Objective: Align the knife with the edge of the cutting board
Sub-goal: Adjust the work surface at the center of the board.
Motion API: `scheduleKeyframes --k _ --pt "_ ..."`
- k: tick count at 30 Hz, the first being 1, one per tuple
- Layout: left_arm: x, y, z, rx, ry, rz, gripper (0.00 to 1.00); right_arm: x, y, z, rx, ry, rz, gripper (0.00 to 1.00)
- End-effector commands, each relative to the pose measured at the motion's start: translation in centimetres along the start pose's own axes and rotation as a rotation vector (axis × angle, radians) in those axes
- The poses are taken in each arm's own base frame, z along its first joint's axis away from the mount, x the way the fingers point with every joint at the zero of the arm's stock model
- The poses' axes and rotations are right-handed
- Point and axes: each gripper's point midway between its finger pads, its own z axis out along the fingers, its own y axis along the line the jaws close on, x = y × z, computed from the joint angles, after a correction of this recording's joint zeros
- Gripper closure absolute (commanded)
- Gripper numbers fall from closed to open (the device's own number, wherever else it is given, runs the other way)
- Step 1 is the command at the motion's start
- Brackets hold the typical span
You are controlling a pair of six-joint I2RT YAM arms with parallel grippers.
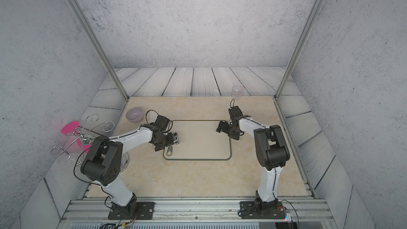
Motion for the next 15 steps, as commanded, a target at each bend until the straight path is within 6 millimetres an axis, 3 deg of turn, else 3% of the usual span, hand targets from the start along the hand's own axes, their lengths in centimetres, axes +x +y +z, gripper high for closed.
scheduleKeyframes --k 1,9,15 --pt "-0.2 -1.9 -1.3 0.051 -0.021 0.030 0.00 2.0 0.1 1.2 -0.018 0.078 0.008 0.01" --pt "-3.5 -1.0 -5.1 -0.067 -0.130 0.089 0.00 0.6 -0.7 -2.7 0.045 -0.058 -0.007 0.01" --pt "-6.6 2.8 -7.5 -0.164 -0.200 0.041 0.00 1.4 0.3 -6.1 -0.018 -0.146 -0.058 0.01"
